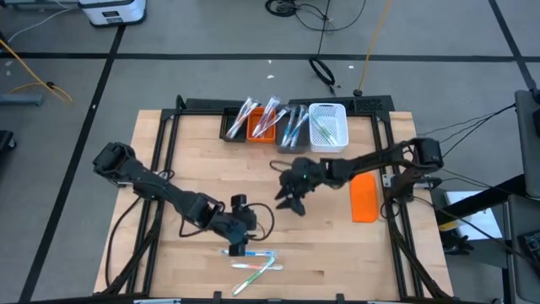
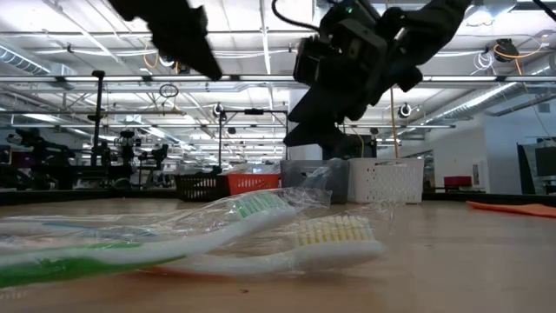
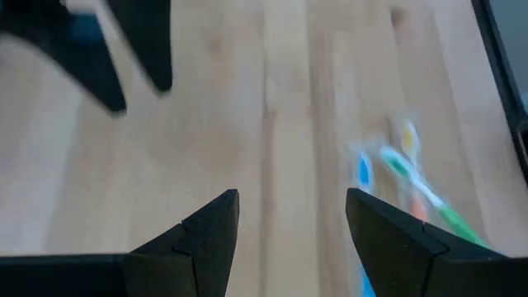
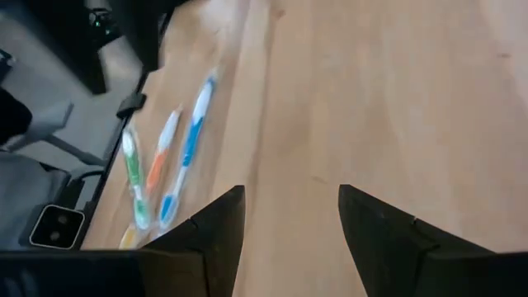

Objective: Pick & Place Toothbrushes
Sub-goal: Put the blue toothbrush into the gray bin

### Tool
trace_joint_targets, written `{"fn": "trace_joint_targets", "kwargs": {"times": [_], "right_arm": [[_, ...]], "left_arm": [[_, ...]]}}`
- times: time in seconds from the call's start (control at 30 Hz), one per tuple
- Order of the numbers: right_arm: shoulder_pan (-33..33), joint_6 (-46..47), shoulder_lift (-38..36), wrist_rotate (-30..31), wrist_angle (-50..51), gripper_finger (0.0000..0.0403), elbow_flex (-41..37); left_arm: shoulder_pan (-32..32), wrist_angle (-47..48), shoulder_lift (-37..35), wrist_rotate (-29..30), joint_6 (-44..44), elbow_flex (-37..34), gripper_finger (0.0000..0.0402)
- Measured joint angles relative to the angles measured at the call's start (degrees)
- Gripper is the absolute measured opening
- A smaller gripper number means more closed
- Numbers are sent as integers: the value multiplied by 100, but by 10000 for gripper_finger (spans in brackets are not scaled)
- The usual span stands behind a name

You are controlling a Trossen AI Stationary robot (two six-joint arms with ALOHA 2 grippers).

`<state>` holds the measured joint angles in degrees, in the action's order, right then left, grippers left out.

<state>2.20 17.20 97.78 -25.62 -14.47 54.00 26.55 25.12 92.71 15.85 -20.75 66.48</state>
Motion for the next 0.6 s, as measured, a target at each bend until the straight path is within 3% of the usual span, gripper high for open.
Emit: {"fn": "trace_joint_targets", "kwargs": {"times": [0.23, 0.4, 0.6], "right_arm": [[-729, 96, 0, 889, -73, 187, 0], [-1071, 115, 0, 1336, -187, 187, 0], [-1321, 100, 0, 1530, -418, 187, 0]], "left_arm": [[493, 634, 0, -66, -855, 0, 223], [835, 466, 150, -17, -1298, -132, 223], [1060, 506, 578, 324, -1711, -166, 223]]}}
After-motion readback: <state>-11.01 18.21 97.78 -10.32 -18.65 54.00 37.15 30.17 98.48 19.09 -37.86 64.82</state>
